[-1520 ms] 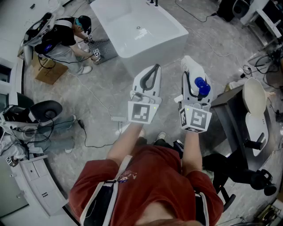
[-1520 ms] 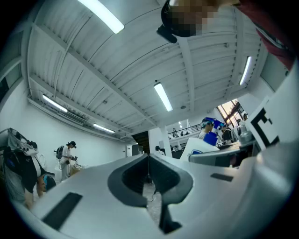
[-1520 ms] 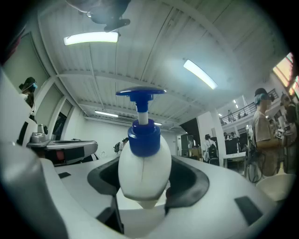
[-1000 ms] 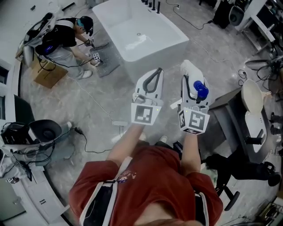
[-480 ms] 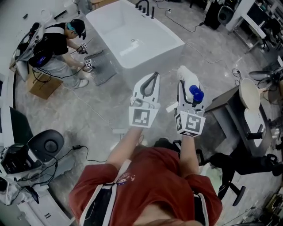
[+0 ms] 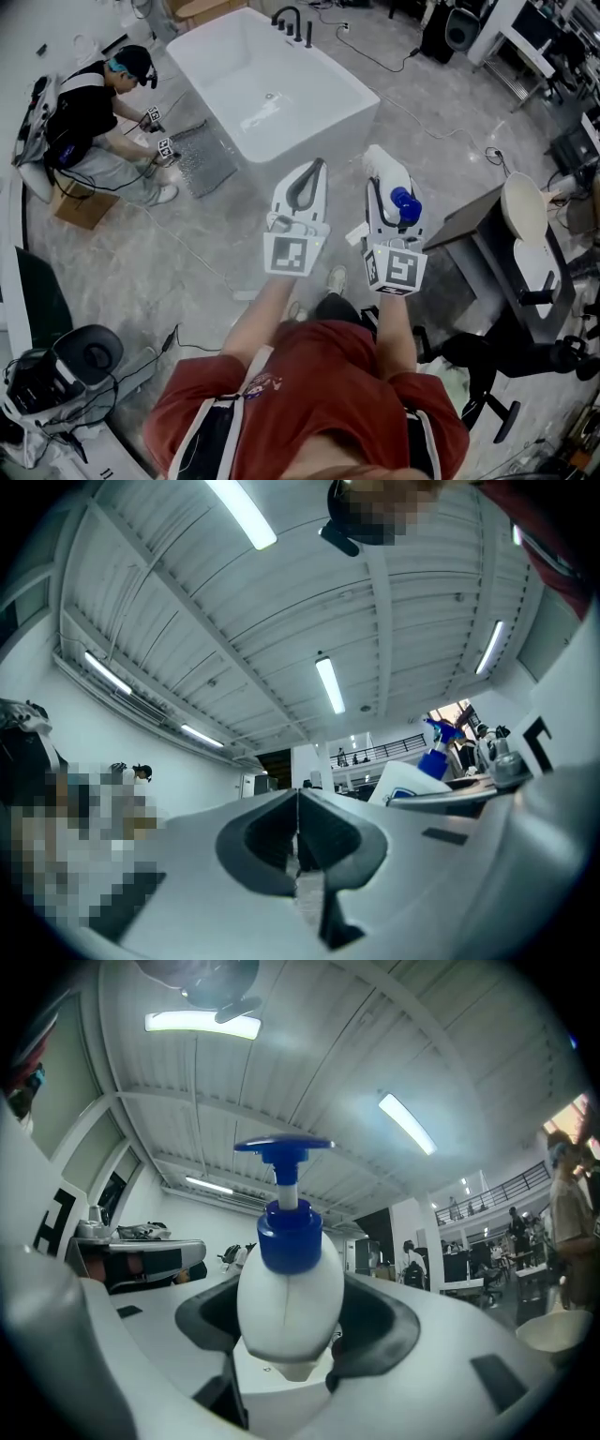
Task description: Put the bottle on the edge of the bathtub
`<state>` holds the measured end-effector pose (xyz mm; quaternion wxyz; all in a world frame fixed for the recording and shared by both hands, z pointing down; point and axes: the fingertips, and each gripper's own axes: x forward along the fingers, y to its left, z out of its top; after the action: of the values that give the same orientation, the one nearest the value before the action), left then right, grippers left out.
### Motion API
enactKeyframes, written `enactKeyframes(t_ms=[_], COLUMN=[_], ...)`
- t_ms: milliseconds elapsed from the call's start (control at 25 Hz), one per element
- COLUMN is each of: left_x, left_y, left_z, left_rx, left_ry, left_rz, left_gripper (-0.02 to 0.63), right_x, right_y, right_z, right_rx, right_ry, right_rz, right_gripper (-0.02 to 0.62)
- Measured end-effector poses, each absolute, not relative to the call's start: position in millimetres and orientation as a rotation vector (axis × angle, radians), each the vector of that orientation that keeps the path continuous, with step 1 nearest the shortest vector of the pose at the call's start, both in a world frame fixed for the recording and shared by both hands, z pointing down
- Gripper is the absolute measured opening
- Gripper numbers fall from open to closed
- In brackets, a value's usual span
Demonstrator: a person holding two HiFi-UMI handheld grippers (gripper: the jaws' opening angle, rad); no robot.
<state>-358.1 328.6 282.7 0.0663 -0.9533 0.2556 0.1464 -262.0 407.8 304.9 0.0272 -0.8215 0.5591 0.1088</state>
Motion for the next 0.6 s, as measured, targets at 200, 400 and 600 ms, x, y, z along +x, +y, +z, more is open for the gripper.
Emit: enactKeyframes(t_ms=[200, 400, 600], left_x=[-318.0, -267.8, -225.4], left_y=[288.0, 264.1, 232.6], left_z=[291.6, 288.5, 291.6], left_rx=[-2.877, -2.873, -2.874], left_ry=[0.758, 0.746, 0.758], left_rz=[0.440, 0.441, 0.416], left_gripper=[0.015, 0.015, 0.015], right_x=[-221.2, -170.8, -132.8], right_y=[370.0, 343.5, 308.8], right_z=[315.1, 319.2, 324.5], right_rx=[-2.541, -2.552, -2.542], right_ry=[1.714, 1.716, 1.765], right_rz=[0.327, 0.293, 0.272], right_gripper=[0.272, 0.272, 0.272])
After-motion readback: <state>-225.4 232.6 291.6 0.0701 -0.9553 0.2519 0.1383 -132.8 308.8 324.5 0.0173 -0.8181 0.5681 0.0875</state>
